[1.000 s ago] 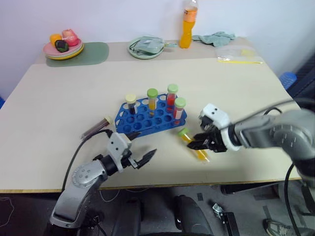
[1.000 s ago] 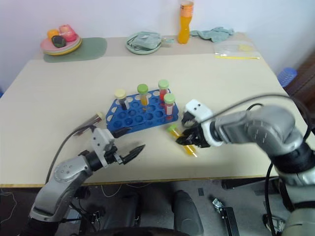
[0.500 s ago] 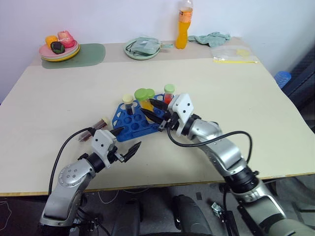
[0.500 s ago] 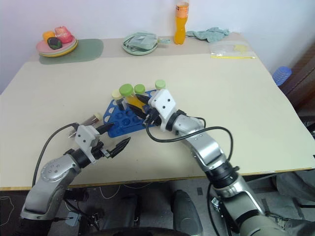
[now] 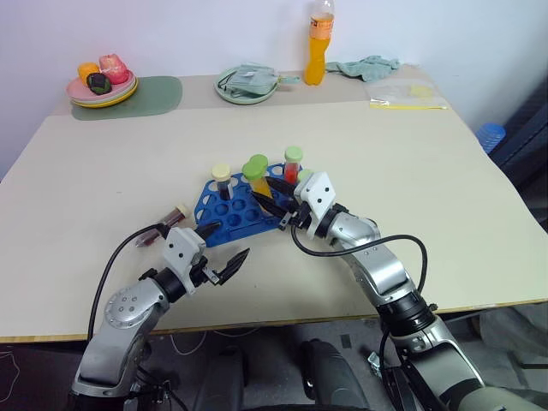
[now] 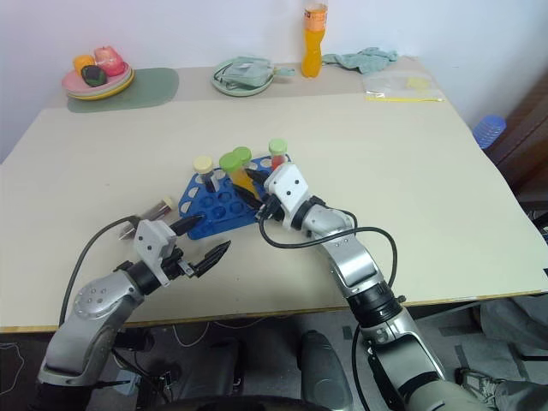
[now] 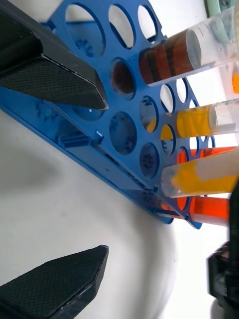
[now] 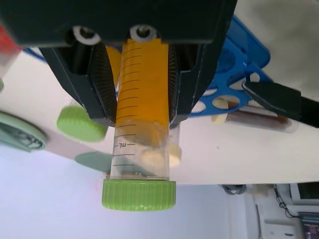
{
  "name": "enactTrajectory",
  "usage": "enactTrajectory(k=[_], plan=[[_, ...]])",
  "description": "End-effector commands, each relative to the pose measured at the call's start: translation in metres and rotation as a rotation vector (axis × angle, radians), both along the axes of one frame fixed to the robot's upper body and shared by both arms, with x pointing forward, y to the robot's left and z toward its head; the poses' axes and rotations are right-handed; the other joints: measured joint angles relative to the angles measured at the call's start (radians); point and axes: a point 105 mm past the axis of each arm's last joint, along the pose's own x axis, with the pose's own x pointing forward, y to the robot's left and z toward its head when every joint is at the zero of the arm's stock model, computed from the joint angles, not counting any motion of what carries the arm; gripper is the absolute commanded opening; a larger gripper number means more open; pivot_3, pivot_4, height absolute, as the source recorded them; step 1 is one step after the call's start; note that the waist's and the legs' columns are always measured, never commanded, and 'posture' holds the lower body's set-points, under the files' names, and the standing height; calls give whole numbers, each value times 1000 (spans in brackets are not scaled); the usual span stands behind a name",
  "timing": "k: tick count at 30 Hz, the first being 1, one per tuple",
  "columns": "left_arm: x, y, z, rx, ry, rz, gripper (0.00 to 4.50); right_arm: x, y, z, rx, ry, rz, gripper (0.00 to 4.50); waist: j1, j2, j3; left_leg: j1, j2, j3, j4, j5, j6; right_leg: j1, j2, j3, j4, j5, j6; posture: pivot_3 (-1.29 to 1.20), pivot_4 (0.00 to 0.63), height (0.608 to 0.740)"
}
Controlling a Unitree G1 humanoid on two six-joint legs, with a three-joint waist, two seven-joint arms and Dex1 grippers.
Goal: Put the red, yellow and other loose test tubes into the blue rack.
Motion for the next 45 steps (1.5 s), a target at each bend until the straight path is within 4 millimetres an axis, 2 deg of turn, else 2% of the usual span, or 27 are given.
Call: enactTrajectory(k=[1, 11, 19, 20, 21, 25, 30, 32, 34, 37, 41, 45], plan=[[-1, -6, 10, -8, -41, -28, 4500, -2, 0, 8, 20, -25, 10, 1460, 0, 0, 0, 0, 0, 0, 0, 0, 0, 0, 0, 0, 0, 0, 0, 0, 150, 740], [-1, -8, 10, -13, -41, -31, 4500, 5, 7, 6, 54, -28, -3, 1460, -1, 0, 0, 0, 0, 0, 0, 0, 0, 0, 0, 0, 0, 0, 0, 0, 150, 740], [-3, -5, 9, -12, -36, -7, 4500, 3, 11, 0, 74, 6, 44, 1460, -2, 0, 0, 1, 0, 0, 0, 0, 0, 0, 0, 0, 1, 0, 0, 0, 150, 740], [-3, -3, 10, -11, -37, 4, 4500, 2, 11, 1, 82, 12, 54, 2131, -2, 0, 0, 1, 0, 0, 0, 0, 0, 0, 0, 0, 1, 0, 0, 0, 150, 740], [-2, -2, 10, -10, -36, 12, 4500, 1, 11, 1, 85, 9, 54, 2482, -2, 0, 0, 1, 0, 0, 0, 0, 0, 0, 0, 0, 1, 0, 0, 0, 150, 740], [-2, 5, 14, -47, -10, 32, 4500, -1, 10, 11, 82, -54, 44, 4440, -2, 0, 0, 1, 0, 0, 0, 0, 0, 0, 0, 0, 1, 0, 0, 0, 150, 740], [13, 39, 34, -62, -11, 178, 4500, -11, 9, 33, 69, -149, 68, 4479, -1, 0, 0, 1, 0, 0, 0, 0, 0, 0, 0, 0, 1, 0, 0, 0, 150, 740], [25, 61, 55, -74, -6, 255, 4500, -16, 7, 48, 75, -186, 84, 4479, 0, 0, 0, 1, 0, -1, 0, 0, 0, 0, 0, 0, 2, 0, 0, 0, 150, 740], [34, 77, 65, -13, 48, 287, 4500, -20, 6, 58, 74, -212, 97, 4479, -1, -1, 0, 0, 0, -2, 1, 0, 0, 0, 0, -1, 2, 0, 0, 0, 150, 740], [44, 95, 65, 136, 194, 284, 4500, -25, 5, 67, 60, -226, 124, 4479, -3, 0, 0, 0, -1, -2, 1, 0, -1, 0, 1, -1, 2, 0, 0, 0, 150, 740], [54, 129, 60, 442, 476, 358, 4500, -31, 3, 68, 4, -238, 171, 4479, -3, -1, 2, 1, -1, -2, -1, 0, 0, 0, 1, -2, 1, 0, 0, 0, 150, 740], [59, 129, 62, 545, 610, 236, 4500, -39, 1, 60, -56, -219, 230, 4479, -4, -1, 2, 0, -1, -2, -2, 0, -1, 0, 1, -1, 1, 0, 0, 0, 150, 740]])
